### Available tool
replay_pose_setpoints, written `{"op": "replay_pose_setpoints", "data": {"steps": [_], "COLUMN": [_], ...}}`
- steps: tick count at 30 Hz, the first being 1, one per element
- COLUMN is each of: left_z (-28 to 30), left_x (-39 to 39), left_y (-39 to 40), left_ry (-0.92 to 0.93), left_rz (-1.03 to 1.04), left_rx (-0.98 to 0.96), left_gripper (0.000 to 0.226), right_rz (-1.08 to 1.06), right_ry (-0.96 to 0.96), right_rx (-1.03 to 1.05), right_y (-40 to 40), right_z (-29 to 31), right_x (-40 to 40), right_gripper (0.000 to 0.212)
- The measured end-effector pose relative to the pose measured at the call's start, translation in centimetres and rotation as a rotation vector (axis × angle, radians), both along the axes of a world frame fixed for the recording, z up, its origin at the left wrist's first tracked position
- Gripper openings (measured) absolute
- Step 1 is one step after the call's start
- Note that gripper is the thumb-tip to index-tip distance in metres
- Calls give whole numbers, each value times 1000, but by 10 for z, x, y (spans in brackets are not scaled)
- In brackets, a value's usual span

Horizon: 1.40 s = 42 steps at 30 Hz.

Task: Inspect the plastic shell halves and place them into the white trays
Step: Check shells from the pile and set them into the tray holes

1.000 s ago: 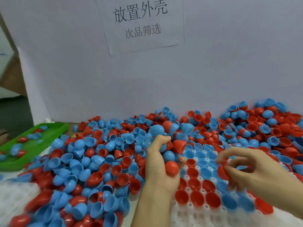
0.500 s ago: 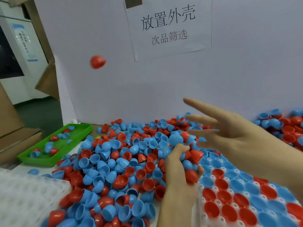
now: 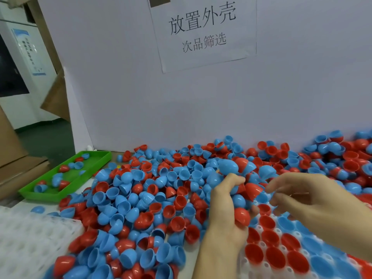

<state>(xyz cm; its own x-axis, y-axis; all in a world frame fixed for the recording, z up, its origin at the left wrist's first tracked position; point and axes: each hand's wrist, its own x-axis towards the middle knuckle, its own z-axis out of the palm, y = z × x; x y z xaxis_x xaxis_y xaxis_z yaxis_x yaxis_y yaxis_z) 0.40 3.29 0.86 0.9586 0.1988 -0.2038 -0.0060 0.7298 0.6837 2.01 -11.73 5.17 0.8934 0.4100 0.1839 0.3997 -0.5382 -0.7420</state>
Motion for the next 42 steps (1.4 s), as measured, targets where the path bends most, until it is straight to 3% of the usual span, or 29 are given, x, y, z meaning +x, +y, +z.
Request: {"op": "replay_pose_setpoints", "data": {"steps": [2,5,13,22,31,42], "left_z": [4,9,9,10,11,12], "left_x": [0,-4,-4,-4,-5,-5], "left_y": [-4,-11,-12,-20,-21,-23], "left_ry": [-41,-64,-45,-22,-63,-23], "left_rz": [-56,-105,-122,-37,74,-5], "left_rx": [23,27,88,27,-123,-62], "left_gripper": [27,13,16,12,32,12], "right_rz": [-53,-124,-80,-306,-341,-53], "right_ry": [-9,-58,-182,-360,-292,-450], "right_rx": [75,209,260,419,391,50], "right_y": [1,3,4,10,8,1], "right_z": [-9,-17,-26,-38,-45,-51], "right_x": [-5,-9,-6,1,7,8], "right_gripper": [23,16,25,25,25,36]}}
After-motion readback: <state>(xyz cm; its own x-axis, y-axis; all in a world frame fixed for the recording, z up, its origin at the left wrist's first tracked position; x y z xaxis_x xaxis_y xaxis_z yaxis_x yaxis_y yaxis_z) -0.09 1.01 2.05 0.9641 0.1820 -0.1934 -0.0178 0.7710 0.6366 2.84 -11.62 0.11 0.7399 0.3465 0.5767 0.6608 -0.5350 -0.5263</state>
